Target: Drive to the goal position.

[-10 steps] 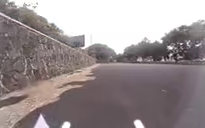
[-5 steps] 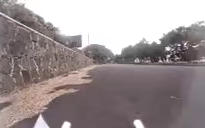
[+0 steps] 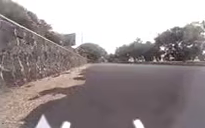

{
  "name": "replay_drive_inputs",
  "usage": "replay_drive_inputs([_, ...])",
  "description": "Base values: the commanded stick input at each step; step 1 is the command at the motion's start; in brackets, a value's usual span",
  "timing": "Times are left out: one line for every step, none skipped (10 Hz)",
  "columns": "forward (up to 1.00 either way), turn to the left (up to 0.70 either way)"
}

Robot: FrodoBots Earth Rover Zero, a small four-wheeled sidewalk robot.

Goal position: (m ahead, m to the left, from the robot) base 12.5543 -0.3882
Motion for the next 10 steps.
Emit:
replay_drive_inputs([0.7, 0.0])
replay_drive_inputs([0.7, 0.0])
replay_drive_inputs([0.7, 0.0])
replay_drive_inputs([0.7, 0.0])
replay_drive_inputs([0.7, 0.0])
replay_drive_inputs([0.7, 0.0])
replay_drive_inputs([0.7, 0.0])
replay_drive_inputs([0.7, 0.0])
replay_drive_inputs([0.7, 0.0])
replay_drive_inputs([0.7, 0.0])
